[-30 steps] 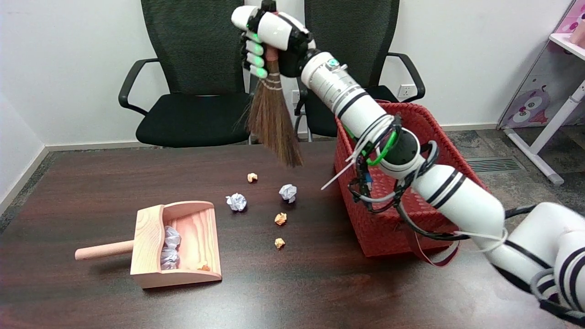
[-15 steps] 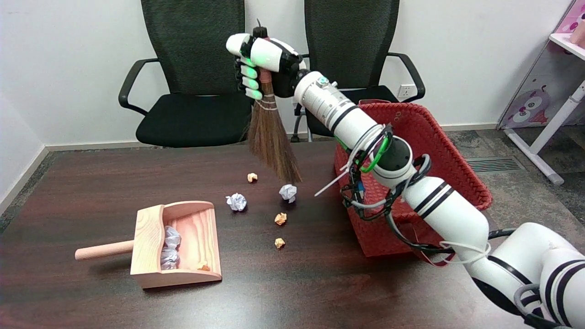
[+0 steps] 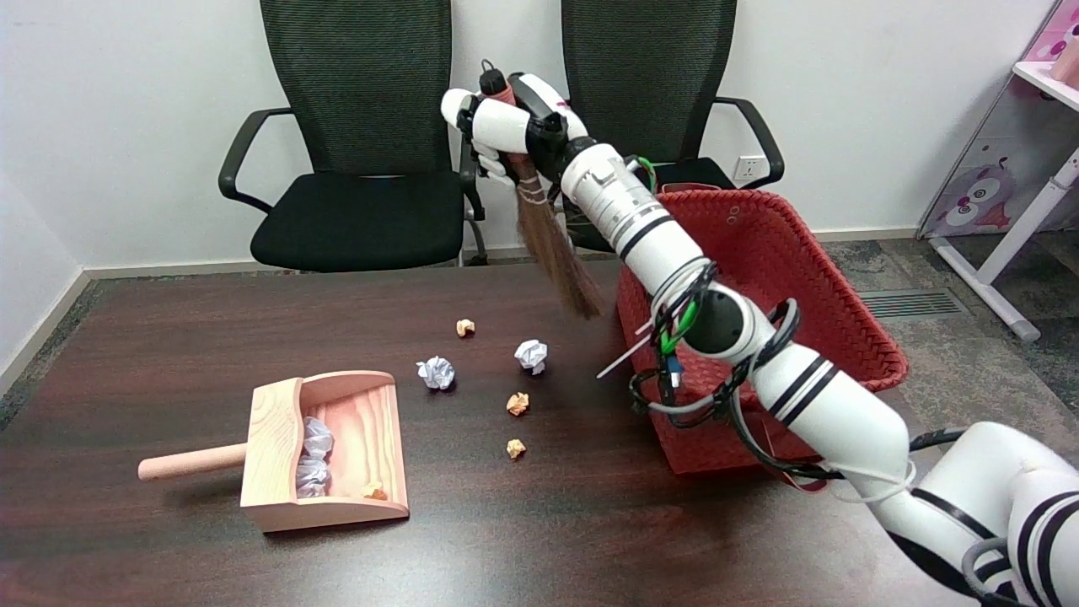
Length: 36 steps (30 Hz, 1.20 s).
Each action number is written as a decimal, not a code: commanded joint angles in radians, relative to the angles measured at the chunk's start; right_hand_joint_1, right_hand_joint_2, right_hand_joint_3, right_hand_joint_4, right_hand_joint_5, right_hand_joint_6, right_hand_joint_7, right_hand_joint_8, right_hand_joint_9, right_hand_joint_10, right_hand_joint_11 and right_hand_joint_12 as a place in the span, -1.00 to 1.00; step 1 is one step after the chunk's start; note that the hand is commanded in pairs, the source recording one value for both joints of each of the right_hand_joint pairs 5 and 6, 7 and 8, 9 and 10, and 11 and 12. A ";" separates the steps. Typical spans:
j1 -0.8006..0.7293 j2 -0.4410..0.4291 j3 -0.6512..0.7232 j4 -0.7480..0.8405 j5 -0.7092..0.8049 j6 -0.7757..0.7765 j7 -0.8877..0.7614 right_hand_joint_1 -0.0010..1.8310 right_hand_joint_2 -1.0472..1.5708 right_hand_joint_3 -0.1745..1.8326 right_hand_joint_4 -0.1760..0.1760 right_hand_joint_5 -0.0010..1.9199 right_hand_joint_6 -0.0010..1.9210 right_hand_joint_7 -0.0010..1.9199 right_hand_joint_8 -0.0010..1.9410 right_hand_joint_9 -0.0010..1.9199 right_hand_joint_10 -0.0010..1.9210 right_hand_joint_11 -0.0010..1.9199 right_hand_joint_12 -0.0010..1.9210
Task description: Sweep the paper ball into the dustpan.
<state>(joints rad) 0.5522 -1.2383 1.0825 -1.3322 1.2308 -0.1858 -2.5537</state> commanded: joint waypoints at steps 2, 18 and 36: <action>-0.135 -0.338 0.234 0.188 -0.674 -0.243 -0.008 -0.17 0.60 0.49 0.23 1.00 1.00 1.00 0.98 1.00 1.00 1.00 1.00; -0.202 -0.321 0.113 0.223 -0.485 -0.360 -0.008 -0.23 0.59 0.46 0.22 1.00 1.00 1.00 0.98 1.00 1.00 1.00 1.00; -0.111 -0.116 -0.269 0.277 -0.495 -0.569 0.004 -0.23 0.53 0.49 0.20 1.00 1.00 1.00 0.98 1.00 1.00 1.00 1.00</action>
<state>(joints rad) 0.4061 -1.4494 1.0656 -1.1143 0.7521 -0.5802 -2.5603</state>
